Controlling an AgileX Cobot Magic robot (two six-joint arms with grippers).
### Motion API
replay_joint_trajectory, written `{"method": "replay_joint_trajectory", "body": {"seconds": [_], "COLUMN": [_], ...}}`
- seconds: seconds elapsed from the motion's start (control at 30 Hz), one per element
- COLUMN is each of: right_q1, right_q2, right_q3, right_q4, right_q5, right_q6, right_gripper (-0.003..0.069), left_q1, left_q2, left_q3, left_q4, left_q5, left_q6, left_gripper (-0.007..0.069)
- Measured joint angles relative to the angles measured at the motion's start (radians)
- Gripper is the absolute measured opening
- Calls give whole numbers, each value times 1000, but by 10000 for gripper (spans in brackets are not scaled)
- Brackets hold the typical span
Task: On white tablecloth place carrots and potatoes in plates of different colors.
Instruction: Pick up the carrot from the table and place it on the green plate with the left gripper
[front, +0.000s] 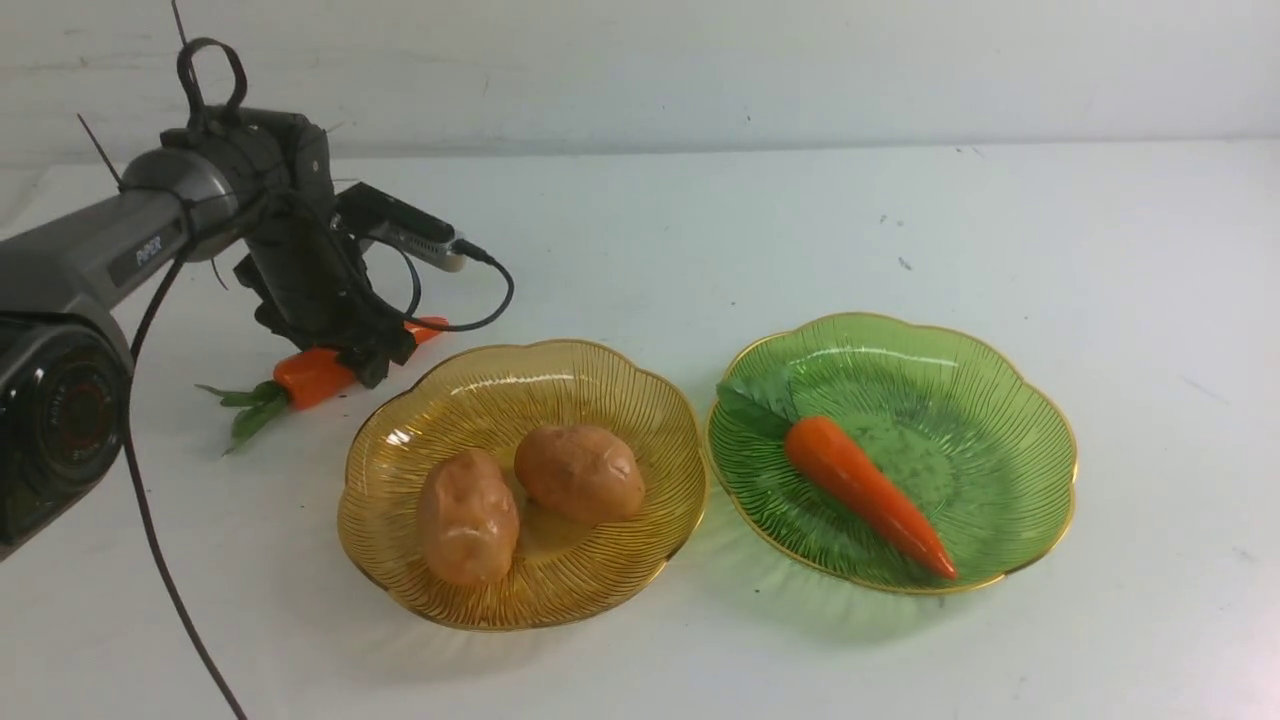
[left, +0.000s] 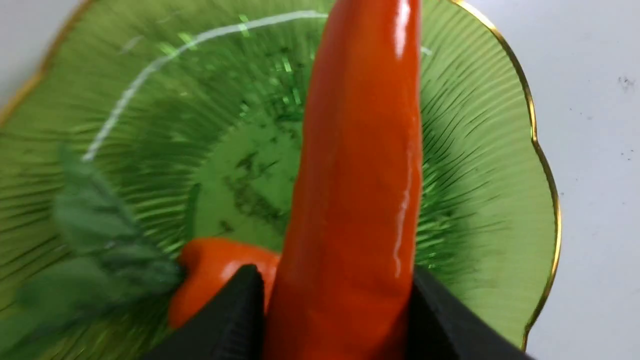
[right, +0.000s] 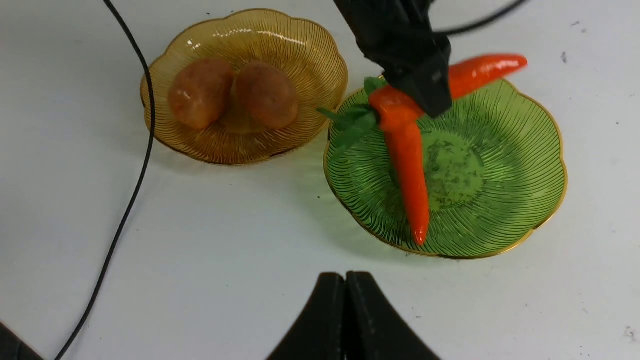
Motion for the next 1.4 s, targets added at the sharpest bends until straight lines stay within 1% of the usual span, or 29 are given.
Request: {"method": "replay_joint_trajectory", "body": {"seconds": [0.03, 0.13, 0.3, 0.4, 0.53, 0.63, 0.67, 0.7, 0.8, 0.83, 0.87, 0.9, 0.97, 1.0, 1.03, 1.1, 1.2, 1.3, 1.4], "right_q1": [0, 0, 0, 0, 0, 0, 0, 0, 0, 0, 0, 0, 0, 0, 0, 0, 0, 0, 0], "right_q2": [0, 0, 0, 0, 0, -3, -8, -26, -136, -183, -227, -275, -399, -447, -488, -556, -582, -582, -582], "right_q3": [0, 0, 0, 0, 0, 0, 0, 2, 3, 4, 17, 40, 154, 227, 307, 507, 680, 767, 787], "right_q4": [-2, -10, -12, -12, -20, -49, -65, -80, -87, -87, -91, -100, -134, -147, -154, -157, -167, -175, -192], "right_q5": [0, 4, 16, 30, 55, 62, 62, 63, 65, 65, 64, 60, -17, -97, -197, -480, -763, -932, -981], "right_q6": [0, 0, 0, 0, -10, -12, -12, -5, 33, 49, 73, 87, 101, 101, 102, 103, 103, 103, 103], "right_gripper": [-15, -15, -15, -15, -15, -15, -15, -15, -15, -15, -15, -15, -15, -15, -15, -15, -15, -15, -15], "left_q1": [-17, -41, -63, -63, -54, -37, -31, -20, 21, 36, 47, 50, 52, 52, 51, 49, 49, 49, 49], "left_q2": [11, 28, 40, 40, 36, 11, -1, -28, -120, -145, -165, -175, -184, -184, -184, -184, -184, -184, -184], "left_q3": [0, 0, 0, -1, -26, -82, -105, -148, -220, -221, -222, -222, -222, -222, -222, -220, -220, -220, -220], "left_q4": [8, 13, 19, 19, 23, 31, 31, 31, 38, 39, 43, 47, 52, 52, 52, 47, 46, 52, 52], "left_q5": [-28, -68, -95, -95, -56, 32, 56, 81, 93, 96, 97, 99, 102, 104, 105, 108, 110, 117, 119], "left_q6": [-1, -5, -7, -4, 0, 1, 1, 1, 2, 2, 5, 6, 21, 27, 32, 38, 38, 39, 39], "left_gripper": [391, 456, 593, 638, 650, 603, 575, 521, 260, 153, 74, 41, 8, 2, -1, -3, -3, -3, -3]}}
